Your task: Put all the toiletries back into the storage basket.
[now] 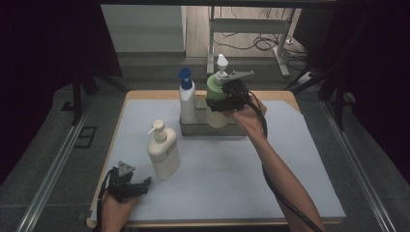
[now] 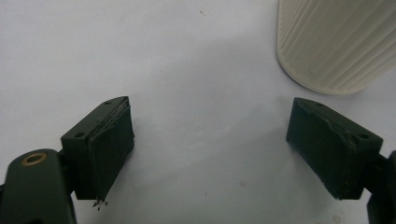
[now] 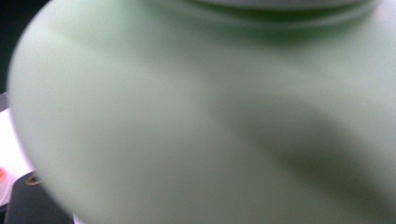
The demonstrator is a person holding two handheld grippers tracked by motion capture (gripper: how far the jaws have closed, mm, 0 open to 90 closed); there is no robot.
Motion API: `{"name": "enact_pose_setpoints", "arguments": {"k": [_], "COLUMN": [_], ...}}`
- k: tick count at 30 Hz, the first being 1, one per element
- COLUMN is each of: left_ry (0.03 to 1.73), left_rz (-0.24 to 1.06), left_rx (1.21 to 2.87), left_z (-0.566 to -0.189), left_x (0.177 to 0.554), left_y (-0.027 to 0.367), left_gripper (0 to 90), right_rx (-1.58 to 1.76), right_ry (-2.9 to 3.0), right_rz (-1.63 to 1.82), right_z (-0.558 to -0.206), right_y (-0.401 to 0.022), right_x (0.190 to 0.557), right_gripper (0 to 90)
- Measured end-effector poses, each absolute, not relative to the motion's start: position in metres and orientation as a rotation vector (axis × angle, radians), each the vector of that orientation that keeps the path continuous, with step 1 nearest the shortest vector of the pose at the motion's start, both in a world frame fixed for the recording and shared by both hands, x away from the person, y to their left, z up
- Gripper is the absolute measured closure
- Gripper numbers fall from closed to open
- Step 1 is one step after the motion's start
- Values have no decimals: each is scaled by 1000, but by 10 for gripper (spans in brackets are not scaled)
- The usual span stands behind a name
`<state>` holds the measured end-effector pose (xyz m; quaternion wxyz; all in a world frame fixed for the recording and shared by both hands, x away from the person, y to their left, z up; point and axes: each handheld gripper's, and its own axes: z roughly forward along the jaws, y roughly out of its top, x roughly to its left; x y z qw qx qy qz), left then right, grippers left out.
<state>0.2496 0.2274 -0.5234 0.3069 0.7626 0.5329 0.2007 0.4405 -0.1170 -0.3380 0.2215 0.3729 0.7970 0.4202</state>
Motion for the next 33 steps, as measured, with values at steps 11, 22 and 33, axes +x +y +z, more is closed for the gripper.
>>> {"name": "enact_pose_setpoints", "arguments": {"k": [11,22,33], "left_ry": [1409,1409,1408], "left_rz": [531,530,530], "left_rx": [2020,2019,2021], "left_z": [-523,-523,-523], "left_x": [250,250,250], "left_y": [227,228,228], "left_gripper": [146,145,146], "right_rx": [1054,1067,1087], "right_ry": [2175,2165,2203], "right_rz": [1143,1120,1104], "right_z": [-343,-361,-381], "right_y": [-118,-118,-117], "right_x": [460,472,476], "right_gripper": [122,121,122]}}
